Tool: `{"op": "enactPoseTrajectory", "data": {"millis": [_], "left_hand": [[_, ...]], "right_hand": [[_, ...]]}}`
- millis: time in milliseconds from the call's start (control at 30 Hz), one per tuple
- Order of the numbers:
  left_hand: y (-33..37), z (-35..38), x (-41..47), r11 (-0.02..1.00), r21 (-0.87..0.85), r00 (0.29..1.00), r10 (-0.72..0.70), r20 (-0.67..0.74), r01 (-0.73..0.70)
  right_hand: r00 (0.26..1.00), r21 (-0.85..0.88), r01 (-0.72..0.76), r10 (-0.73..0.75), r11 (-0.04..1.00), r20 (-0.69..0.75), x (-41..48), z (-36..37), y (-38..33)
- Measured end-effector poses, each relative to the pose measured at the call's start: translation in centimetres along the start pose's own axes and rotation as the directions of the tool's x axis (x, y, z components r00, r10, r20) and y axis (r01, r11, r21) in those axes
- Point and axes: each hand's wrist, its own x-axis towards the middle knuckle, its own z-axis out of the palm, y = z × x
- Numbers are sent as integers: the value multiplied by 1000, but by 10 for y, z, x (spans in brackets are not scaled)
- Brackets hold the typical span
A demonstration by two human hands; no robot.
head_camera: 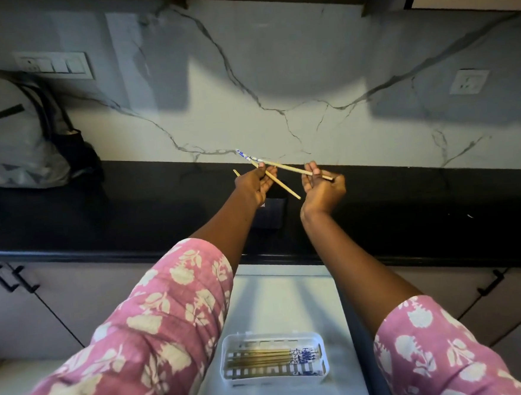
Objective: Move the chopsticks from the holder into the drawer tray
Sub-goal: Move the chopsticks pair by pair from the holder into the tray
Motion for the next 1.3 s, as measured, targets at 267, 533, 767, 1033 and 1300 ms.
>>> {"op": "enactPoseTrajectory", "data": {"millis": [267, 533, 767, 1033, 1300], "left_hand": [[-7, -10, 18, 993, -70, 995, -94, -37, 91], [-4, -10, 19, 985, -65, 987, -157, 15, 158], [-7, -6, 13, 966, -156, 978, -203, 45, 208], [-26, 4, 3, 952, -163, 961, -235, 148, 258], [-53, -21, 13, 944, 146, 940, -313, 132, 294]], "right_hand": [[985, -228, 52, -13, 972, 171, -17, -18, 15], [948, -355, 206, -96, 912, 305, -12, -31, 22], [893, -343, 223, -50, 913, 447, -12, -43, 24], [931, -340, 70, 62, 938, 361, -12, -35, 42], [995, -300, -21, 48, 954, 83, 0, -28, 59]]}}
